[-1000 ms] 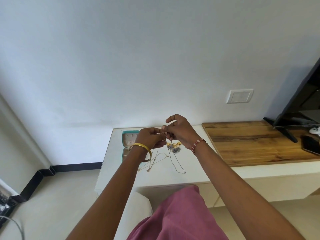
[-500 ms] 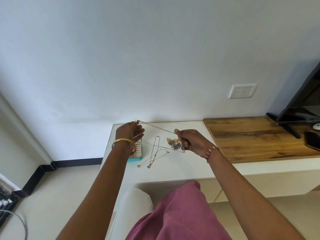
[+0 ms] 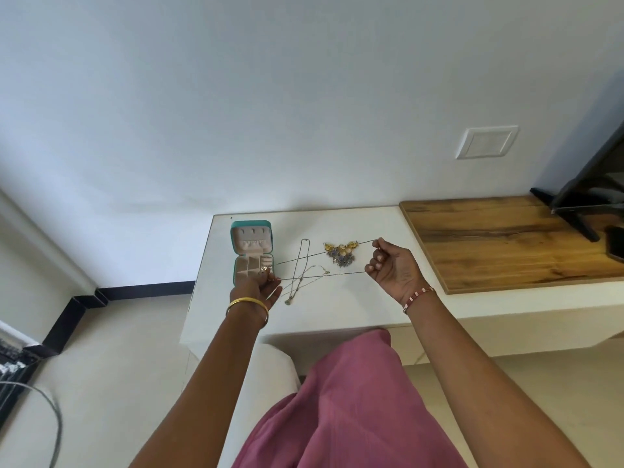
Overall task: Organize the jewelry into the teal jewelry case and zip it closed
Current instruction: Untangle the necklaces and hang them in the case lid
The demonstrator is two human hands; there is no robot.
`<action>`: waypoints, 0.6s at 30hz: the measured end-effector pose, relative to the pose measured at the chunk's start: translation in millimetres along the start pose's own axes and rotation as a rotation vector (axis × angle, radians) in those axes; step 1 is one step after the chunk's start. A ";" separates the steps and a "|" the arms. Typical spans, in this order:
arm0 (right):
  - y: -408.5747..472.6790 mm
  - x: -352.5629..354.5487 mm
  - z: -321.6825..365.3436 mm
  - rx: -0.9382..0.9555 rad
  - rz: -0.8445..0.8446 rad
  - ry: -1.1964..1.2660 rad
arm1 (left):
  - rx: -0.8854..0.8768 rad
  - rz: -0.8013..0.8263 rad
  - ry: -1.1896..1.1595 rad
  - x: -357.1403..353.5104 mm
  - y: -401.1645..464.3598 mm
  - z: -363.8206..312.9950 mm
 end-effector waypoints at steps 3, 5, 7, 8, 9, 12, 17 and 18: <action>11.2 13.1 -5.9 -0.018 -0.093 -0.032 | 0.049 -0.024 0.049 6.5 5.0 17.7; 20.2 24.1 -10.9 -0.054 -0.179 -0.061 | 0.080 -0.027 0.094 9.9 8.4 29.0; 30.1 36.9 -16.8 -0.111 -0.278 -0.105 | 0.103 -0.035 0.149 12.9 13.5 41.5; 34.3 43.2 -19.6 -0.142 -0.323 -0.130 | 0.110 -0.038 0.180 13.8 15.4 46.8; 39.4 49.5 -22.2 -0.172 -0.363 -0.152 | 0.117 -0.035 0.207 13.6 17.7 52.4; 54.7 64.3 -24.2 -0.214 -0.443 -0.218 | 0.120 -0.033 0.307 10.8 25.8 67.8; 78.3 79.7 -17.5 -0.235 -0.523 -0.318 | 0.076 -0.027 0.544 6.6 46.1 85.4; 81.9 81.7 -16.1 -0.234 -0.536 -0.342 | 0.060 -0.016 0.595 5.0 49.3 88.0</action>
Point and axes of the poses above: each hand's wrist, its own y-axis towards the middle knuckle, its own x-axis out of the back of the hand, z = x × y, the point moved 2 cm from there along y, towards the middle knuckle, and after that the axes turned 14 degrees about -x, right-handed, at the moved point
